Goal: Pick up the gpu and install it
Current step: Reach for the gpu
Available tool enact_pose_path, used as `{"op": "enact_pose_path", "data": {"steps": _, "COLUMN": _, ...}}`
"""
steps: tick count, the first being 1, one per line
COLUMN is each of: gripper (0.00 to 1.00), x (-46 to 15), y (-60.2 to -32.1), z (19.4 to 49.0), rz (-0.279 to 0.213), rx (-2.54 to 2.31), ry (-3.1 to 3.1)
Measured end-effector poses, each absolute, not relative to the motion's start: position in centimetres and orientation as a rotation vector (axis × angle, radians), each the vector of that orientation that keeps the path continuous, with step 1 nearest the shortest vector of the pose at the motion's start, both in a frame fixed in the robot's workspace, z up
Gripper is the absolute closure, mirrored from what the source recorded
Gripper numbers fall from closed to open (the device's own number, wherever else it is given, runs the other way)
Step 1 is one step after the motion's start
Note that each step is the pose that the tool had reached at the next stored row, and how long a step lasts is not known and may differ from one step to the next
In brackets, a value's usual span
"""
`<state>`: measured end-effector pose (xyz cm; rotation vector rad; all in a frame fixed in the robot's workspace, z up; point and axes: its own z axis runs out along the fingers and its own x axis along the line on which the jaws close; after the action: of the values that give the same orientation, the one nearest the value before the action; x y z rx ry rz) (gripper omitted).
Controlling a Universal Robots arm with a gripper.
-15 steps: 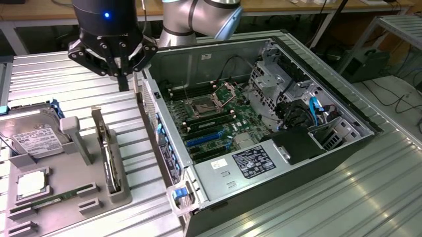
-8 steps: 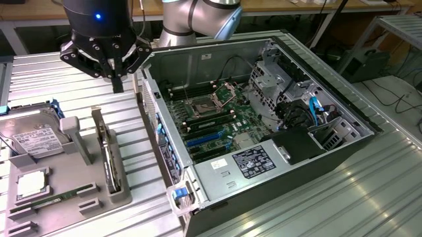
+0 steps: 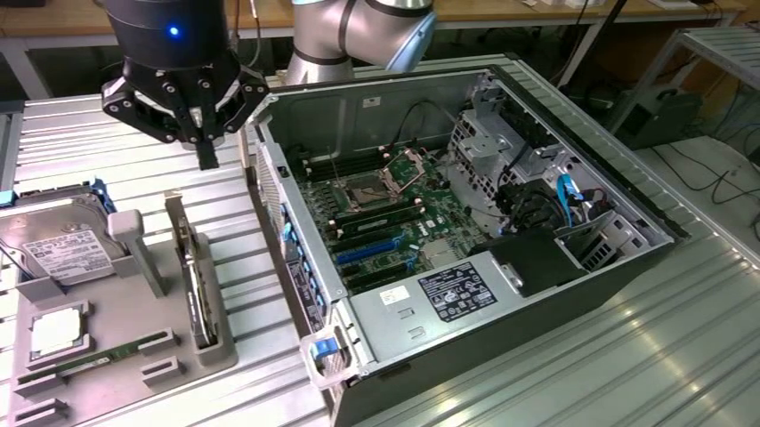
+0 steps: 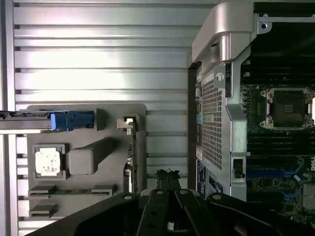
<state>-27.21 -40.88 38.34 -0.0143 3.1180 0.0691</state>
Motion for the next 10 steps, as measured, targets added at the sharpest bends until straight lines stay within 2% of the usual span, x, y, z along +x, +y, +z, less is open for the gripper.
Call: {"op": "enact_pose_path", "data": {"steps": 10, "gripper": 0.89, "x": -28.8, "y": -40.9, "z": 38.3, "rz": 0.070, "rx": -0.076, "ry": 3.118}}
